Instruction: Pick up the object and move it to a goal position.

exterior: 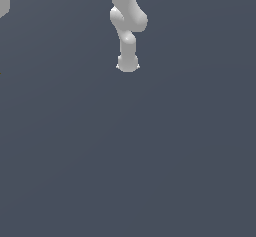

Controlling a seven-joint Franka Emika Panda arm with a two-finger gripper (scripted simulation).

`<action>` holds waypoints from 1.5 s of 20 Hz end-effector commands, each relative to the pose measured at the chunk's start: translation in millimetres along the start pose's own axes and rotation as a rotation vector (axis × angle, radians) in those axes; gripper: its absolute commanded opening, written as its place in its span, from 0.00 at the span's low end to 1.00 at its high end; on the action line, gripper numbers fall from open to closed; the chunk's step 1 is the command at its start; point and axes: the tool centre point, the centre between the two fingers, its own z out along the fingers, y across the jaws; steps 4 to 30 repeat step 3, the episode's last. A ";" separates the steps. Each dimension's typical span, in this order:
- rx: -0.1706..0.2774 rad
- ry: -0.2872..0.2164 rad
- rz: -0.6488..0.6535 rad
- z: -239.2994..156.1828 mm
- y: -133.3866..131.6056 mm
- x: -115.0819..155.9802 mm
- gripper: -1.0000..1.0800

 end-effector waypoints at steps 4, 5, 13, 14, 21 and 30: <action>0.006 0.004 -0.004 -2.9 0.4 3.4 0.00; 0.006 0.004 -0.004 -2.9 0.4 3.4 0.00; 0.006 0.004 -0.004 -2.9 0.4 3.4 0.00; 0.006 0.004 -0.004 -2.9 0.4 3.4 0.00; 0.006 0.004 -0.004 -2.9 0.4 3.4 0.00; 0.006 0.004 -0.004 -2.9 0.4 3.4 0.00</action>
